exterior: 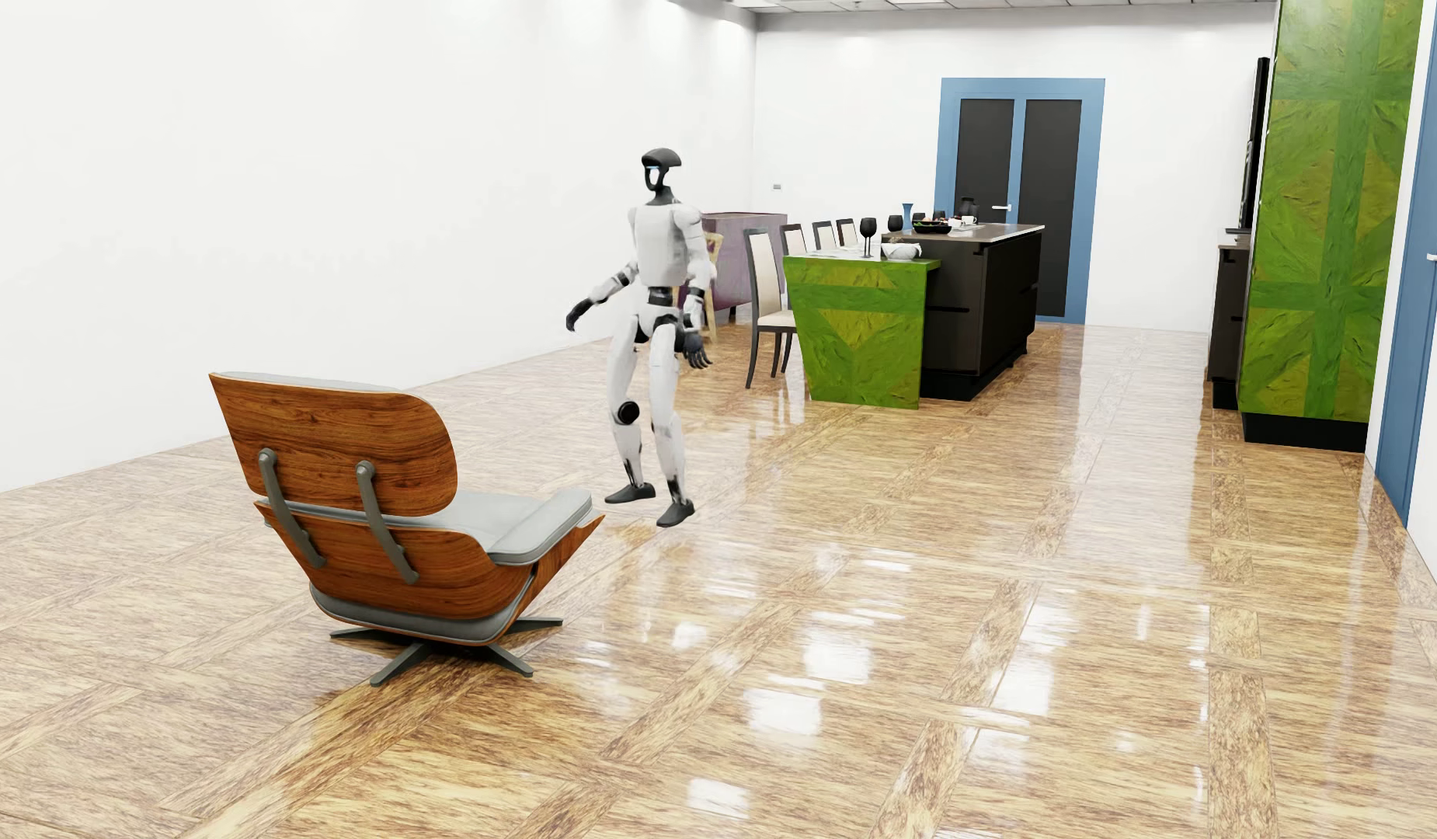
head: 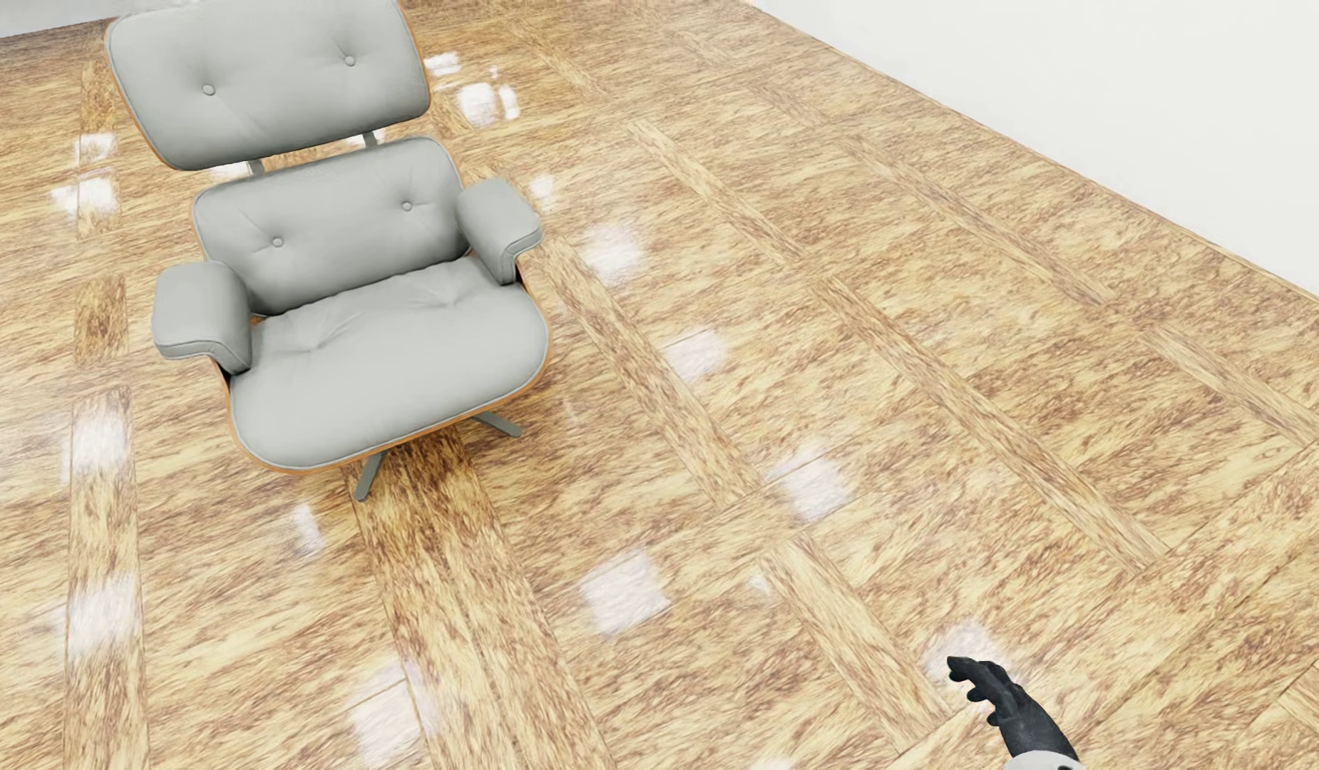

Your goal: Move towards the dark armchair

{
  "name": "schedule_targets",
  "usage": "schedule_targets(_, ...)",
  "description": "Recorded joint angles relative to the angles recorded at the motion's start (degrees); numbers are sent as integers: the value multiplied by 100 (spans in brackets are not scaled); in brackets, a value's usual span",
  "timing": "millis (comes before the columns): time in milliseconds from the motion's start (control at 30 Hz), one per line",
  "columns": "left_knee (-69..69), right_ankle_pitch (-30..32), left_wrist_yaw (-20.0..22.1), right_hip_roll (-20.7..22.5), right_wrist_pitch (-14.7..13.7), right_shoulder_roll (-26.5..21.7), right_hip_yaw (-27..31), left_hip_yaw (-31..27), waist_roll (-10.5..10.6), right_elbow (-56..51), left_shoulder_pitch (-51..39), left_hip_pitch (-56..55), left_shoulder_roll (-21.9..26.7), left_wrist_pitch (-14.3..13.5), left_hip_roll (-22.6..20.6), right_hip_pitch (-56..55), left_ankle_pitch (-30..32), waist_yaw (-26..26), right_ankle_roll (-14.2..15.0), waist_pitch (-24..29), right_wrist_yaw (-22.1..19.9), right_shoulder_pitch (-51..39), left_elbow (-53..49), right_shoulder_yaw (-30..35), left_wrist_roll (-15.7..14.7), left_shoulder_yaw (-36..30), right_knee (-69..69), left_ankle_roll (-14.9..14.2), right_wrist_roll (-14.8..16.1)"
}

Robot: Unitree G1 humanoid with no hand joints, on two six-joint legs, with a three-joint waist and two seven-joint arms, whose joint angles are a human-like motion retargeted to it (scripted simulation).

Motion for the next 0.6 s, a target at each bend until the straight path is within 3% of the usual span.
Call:
schedule_targets(67,-372,67,-35,-94,91,191,-109,-13,-35,177,14,258,-87,-64,-170,299,99,11,35,-59,-394,115,-211,-144,131,333,-348,-43,100)
schedule_targets(133,-707,86,440,-198,199,364,-229,-65,-72,602,-54,453,-306,3,-350,529,175,40,70,-126,-389,255,-612,-137,-93,911,-630,-49,86)
schedule_targets(200,-917,49,1046,-286,341,396,-339,-143,-114,1250,-199,564,-525,38,-482,646,226,70,97,-159,46,345,-1017,64,-412,1363,-728,-53,-208)
schedule_targets(267,-907,-28,1399,-359,521,351,-467,-270,-152,1909,-430,546,-657,-35,-550,682,220,84,107,-151,657,385,-1355,409,-594,1499,-669,-60,-743)
schedule_targets(333,-786,-80,1423,-415,558,371,-622,-432,-178,2259,-626,420,-642,-261,-590,683,186,79,106,-119,1060,475,-1707,562,-667,1359,-620,-61,-1187)
schedule_targets(367,-743,-96,1385,-436,533,418,-697,-507,-187,2295,-681,349,-604,-391,-611,679,181,69,106,-99,1087,536,-1904,505,-696,1251,-628,-60,-1257)
schedule_targets(467,-661,-108,1331,-454,397,565,-830,-642,-193,2165,-678,138,-503,-597,-640,604,181,31,94,-35,793,668,-2345,202,-832,1066,-691,-65,-1140)
schedule_targets(600,-527,-104,1393,-418,345,552,-855,-693,-172,1972,-550,-178,-441,-362,-590,347,190,3,59,54,484,450,-2157,161,-768,1004,-648,-61,-1063)
